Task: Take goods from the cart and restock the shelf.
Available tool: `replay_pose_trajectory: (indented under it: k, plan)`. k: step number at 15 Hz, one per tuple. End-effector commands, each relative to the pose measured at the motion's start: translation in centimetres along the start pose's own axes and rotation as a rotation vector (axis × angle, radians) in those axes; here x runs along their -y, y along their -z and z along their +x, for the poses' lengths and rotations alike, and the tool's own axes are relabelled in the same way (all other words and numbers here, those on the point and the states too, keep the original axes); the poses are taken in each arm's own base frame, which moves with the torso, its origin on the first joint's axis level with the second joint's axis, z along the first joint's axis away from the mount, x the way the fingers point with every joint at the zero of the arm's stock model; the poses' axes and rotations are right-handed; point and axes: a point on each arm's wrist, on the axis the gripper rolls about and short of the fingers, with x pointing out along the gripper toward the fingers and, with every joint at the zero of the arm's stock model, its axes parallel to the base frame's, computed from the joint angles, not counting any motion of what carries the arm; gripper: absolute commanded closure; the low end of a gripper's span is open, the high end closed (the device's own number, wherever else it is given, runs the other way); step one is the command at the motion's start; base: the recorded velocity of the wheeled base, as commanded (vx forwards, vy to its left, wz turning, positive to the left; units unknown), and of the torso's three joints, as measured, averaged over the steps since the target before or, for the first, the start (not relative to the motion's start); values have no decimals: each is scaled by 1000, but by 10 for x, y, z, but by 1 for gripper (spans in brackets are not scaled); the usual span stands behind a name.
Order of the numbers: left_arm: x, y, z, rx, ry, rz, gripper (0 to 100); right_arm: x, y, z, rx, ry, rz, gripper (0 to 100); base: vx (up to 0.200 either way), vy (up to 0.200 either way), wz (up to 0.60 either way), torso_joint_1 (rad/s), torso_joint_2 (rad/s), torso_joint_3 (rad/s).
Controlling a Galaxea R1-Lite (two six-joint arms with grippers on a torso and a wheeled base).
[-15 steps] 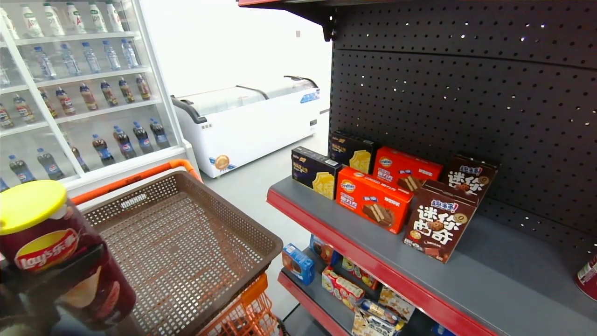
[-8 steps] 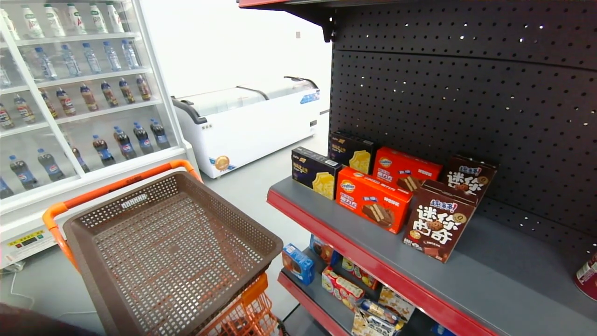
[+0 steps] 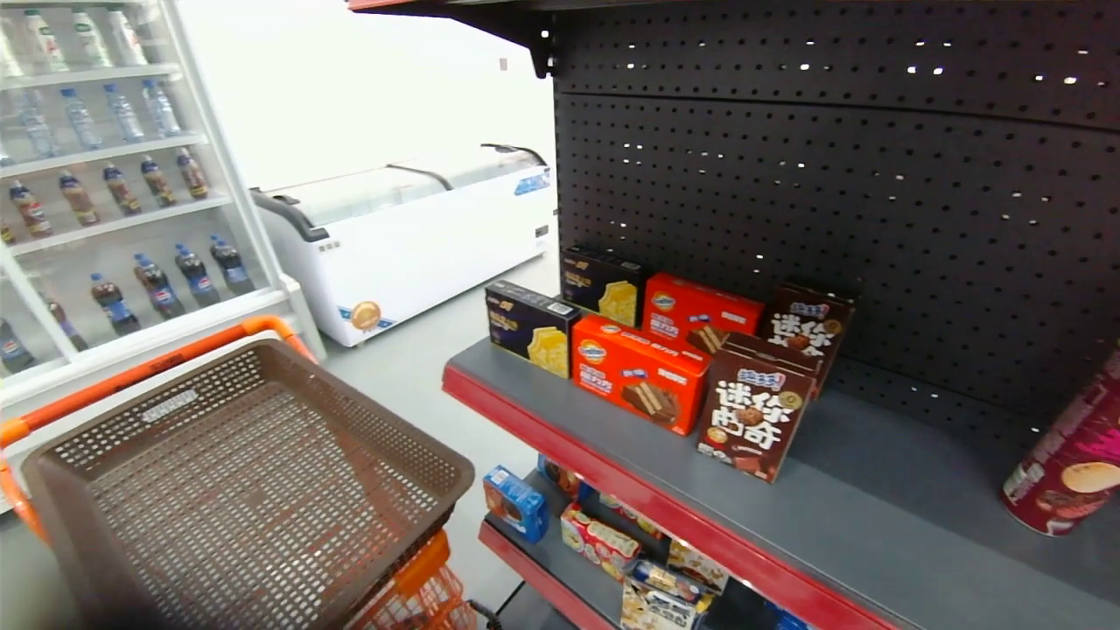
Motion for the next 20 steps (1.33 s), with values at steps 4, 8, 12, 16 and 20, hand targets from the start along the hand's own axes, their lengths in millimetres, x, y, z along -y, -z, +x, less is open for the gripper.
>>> replay_pose_trajectory:
  k: [4, 8, 12, 16, 20]
  plan:
    - [0, 3, 0, 5, -3, -6, 100, 0, 0, 0, -1, 0, 0, 0, 0, 0, -600, 2, 4, 4]
    - [0, 4, 0, -3, 2, -8, 100, 0, 0, 0, -1, 0, 0, 0, 0, 0, -600, 0, -2, 1]
    - [0, 11, 2, -21, 4, -14, 100, 0, 0, 0, -1, 0, 0, 0, 0, 0, -600, 4, 0, 0]
    - [-1, 25, -2, 1, 11, -10, 100, 0, 0, 0, -1, 0, 0, 0, 0, 0, -150, 1, 1, 1]
    - [-1, 24, -3, 5, 3, -11, 100, 0, 0, 0, 1, 0, 0, 0, 0, 0, -150, -1, 1, 2]
